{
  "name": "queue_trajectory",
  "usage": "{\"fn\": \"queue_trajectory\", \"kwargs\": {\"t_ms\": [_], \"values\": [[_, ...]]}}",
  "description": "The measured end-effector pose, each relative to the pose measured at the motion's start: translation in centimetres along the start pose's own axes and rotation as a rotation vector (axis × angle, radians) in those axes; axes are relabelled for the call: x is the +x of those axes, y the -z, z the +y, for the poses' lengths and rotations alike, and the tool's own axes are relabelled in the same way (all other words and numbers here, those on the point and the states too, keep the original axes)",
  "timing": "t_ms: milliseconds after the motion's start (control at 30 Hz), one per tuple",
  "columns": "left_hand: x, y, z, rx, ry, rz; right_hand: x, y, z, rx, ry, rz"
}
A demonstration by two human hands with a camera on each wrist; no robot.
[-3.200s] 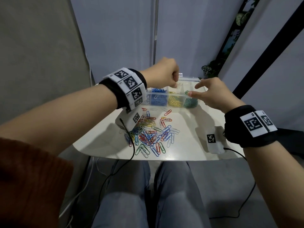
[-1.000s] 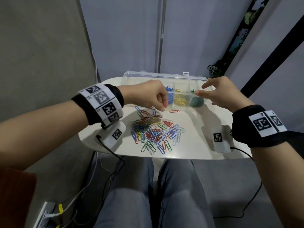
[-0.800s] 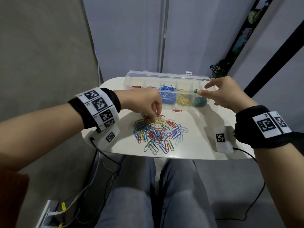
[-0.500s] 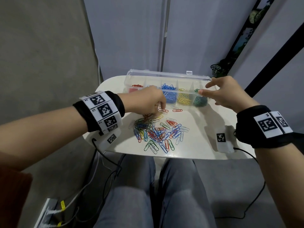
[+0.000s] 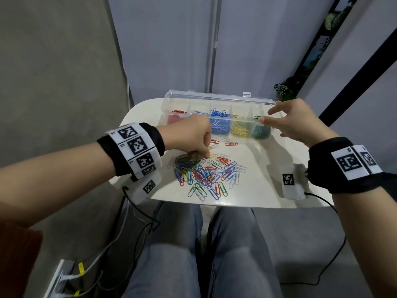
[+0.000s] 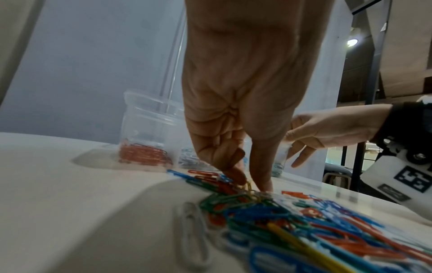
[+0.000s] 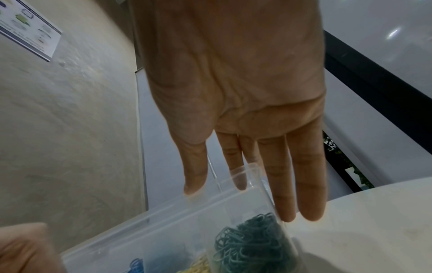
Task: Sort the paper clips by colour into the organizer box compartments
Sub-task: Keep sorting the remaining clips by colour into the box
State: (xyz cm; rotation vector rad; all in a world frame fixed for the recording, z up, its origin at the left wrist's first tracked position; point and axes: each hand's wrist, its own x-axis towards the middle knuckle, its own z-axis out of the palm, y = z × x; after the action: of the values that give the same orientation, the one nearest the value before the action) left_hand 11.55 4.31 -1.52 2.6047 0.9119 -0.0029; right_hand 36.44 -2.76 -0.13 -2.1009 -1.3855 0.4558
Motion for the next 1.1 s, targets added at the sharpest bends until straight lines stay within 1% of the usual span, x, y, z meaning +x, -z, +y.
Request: {"fn": "queue_trajectory", "kwargs": {"t_ms": [133, 433, 500, 567, 667, 767, 833, 933, 1100], "values": [[0.2, -0.5, 0.4, -0.008, 0.007, 0.017, 0.0, 0.0, 0.0, 0.012, -0.002, -0.007], [0.1, -0.6, 0.5, 0.045, -0.046, -0.033, 0.0, 0.0, -0.1, 0.014, -0.01, -0.009], [0.0, -0.4, 0.4, 0.027, -0.056, -0.033, 0.0, 0.0, 0.0, 0.015, -0.01, -0.011], [0.0, 0.0, 0.3, -0.069, -0.041, -0.026, 0.0, 0.0, 0.0, 0.013, -0.006, -0.013], [0.0, 1.0, 0.0, -0.282, 0.028, -0.011, 0.0, -0.1, 0.0, 0.015, -0.003, -0.008], [-0.1, 1.9, -0.3, -0.481, 0.089, -0.039, 0.1, -0.1, 0.1, 0.02, 0.0, -0.005], [-0.1, 2.1, -0.4, -0.536, 0.114, -0.058, 0.2, -0.2, 0.2, 0.02, 0.001, -0.003], [0.1, 2.1, -0.5, -0.491, 0.122, -0.056, 0.2, -0.2, 0.3, 0.021, 0.005, -0.003], [0.1, 1.0, 0.6, -0.207, 0.03, -0.101, 0.3, -0.2, 0.4, 0.019, 0.01, -0.004]]}}
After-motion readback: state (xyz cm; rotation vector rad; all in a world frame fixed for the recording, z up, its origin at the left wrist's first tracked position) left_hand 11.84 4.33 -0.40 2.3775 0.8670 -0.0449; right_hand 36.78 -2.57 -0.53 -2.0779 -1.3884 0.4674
